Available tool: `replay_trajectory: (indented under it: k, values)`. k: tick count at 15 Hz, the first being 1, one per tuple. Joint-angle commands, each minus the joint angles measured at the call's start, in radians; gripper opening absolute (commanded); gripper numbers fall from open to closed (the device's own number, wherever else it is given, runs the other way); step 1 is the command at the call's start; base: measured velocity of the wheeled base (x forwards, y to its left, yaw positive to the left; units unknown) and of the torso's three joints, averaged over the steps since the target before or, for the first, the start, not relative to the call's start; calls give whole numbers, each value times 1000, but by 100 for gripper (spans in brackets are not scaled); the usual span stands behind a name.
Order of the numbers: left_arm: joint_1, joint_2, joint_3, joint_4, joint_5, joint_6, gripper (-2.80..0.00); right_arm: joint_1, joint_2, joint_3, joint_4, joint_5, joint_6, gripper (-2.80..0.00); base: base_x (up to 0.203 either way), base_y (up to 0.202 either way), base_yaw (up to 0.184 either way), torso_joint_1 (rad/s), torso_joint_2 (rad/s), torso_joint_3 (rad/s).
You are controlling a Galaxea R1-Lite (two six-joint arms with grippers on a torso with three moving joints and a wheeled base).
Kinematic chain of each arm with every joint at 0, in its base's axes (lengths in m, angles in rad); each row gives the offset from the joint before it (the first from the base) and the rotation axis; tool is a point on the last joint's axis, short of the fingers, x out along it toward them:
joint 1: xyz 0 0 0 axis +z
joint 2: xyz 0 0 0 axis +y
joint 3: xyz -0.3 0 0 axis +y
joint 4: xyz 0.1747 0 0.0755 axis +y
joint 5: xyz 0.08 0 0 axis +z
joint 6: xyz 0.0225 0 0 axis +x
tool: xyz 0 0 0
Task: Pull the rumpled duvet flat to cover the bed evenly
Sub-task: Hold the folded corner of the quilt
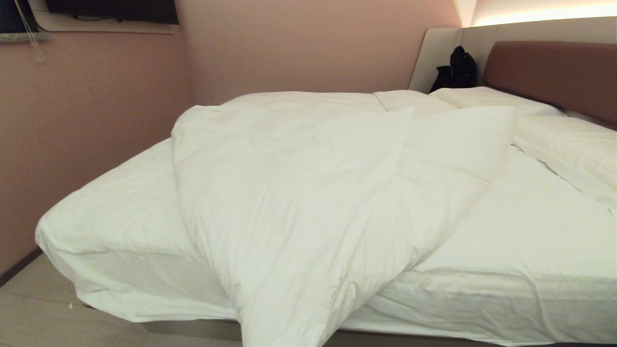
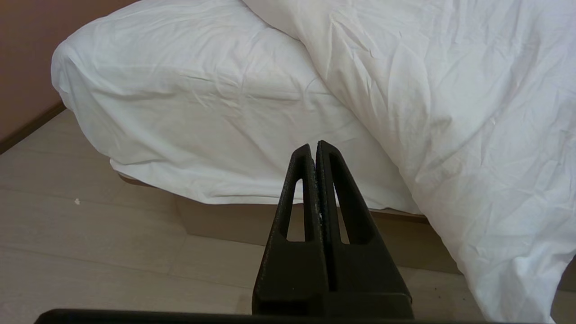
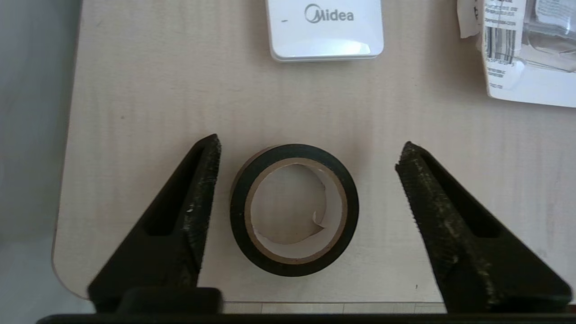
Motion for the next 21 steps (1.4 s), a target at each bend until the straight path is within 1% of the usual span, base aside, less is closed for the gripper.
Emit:
replay_trajectory:
  k: [1,9,12,14,16,21]
  values:
    - [0,0,0,-1,1,0,-280,0,0,0,2,-1,1,0,0,0,0,0,0,0]
    - [0,0,0,-1,1,0,-280,10,-58,8,4,7,5,0,0,0,0,0,0,0]
    - [0,0,0,-1,1,0,-280,38,-100,46,3,10,7,0,0,0,0,0,0,0]
    - [0,0,0,-1,1,0,-280,65,-133,85,7,42,9,0,0,0,0,0,0,0]
    - [0,0,0,-1,1,0,-280,85,-150,109,9,47,20,0,0,0,0,0,0,0]
    - [0,0,0,-1,1,0,-280,86,-155,131,11,51,34,0,0,0,0,0,0,0]
